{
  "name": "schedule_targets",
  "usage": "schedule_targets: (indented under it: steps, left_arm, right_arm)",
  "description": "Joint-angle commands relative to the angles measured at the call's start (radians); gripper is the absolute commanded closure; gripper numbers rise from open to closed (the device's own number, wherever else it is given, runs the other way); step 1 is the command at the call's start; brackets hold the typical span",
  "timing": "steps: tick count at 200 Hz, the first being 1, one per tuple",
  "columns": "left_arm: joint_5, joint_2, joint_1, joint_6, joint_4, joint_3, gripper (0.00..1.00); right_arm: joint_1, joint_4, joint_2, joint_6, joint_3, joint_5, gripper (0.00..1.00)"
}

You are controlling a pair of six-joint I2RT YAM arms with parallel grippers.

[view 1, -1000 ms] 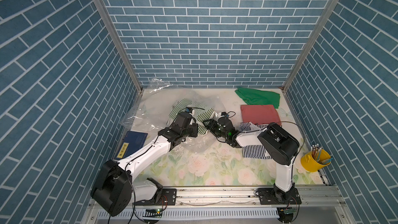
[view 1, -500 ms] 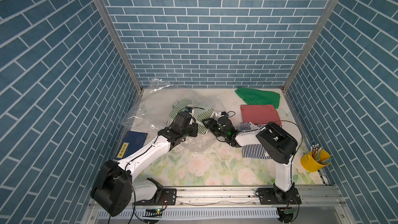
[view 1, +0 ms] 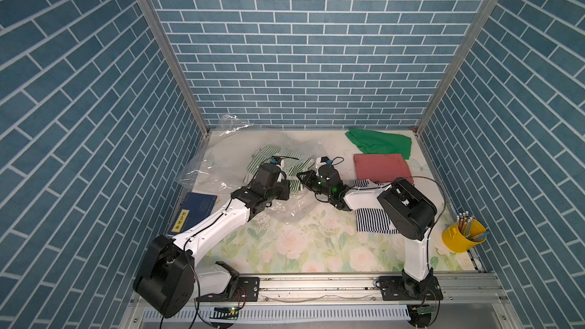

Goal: Take the tank top out of the vacuum bag
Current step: Take out the tank top from the vacuum bag.

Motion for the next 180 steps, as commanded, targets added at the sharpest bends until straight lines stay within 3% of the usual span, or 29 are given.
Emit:
schedule_targets:
  steps: [1, 13, 35, 50, 104, 128, 160, 180]
  left_arm:
    - [0.004, 0.001, 0.013, 0.009, 0.023, -0.013, 1.00]
    - [0.005, 0.001, 0.016, 0.009, 0.023, -0.014, 1.00]
    - [0.006, 0.001, 0.017, 0.010, 0.025, -0.015, 1.00]
    - [0.006, -0.002, 0.020, 0.006, 0.027, -0.017, 1.00]
    - [0.010, -0.005, 0.026, 0.005, 0.031, -0.023, 1.00]
    - [0.010, -0.004, 0.026, 0.005, 0.032, -0.023, 1.00]
    - [0.013, -0.001, 0.027, 0.006, 0.032, -0.022, 1.00]
    - [0.015, -0.003, 0.029, 0.006, 0.034, -0.025, 1.00]
  right_arm:
    - [0.008, 0.011, -0.034, -0.028, 0.024, -0.006, 0.93]
    - [0.009, 0.008, -0.042, -0.026, 0.025, -0.003, 0.86]
    - [0.014, -0.023, -0.071, -0.027, 0.016, 0.019, 0.59]
    - [0.016, -0.069, -0.087, -0.027, 0.004, 0.036, 0.51]
    - [0.019, -0.095, -0.105, -0.023, -0.003, 0.072, 0.57]
    - [0.020, -0.118, -0.105, -0.028, 0.004, 0.075, 0.71]
    - [0.023, -0.218, -0.121, 0.003, 0.001, 0.128, 0.60]
    - [0.023, -0.180, -0.128, 0.008, -0.025, 0.116, 0.63]
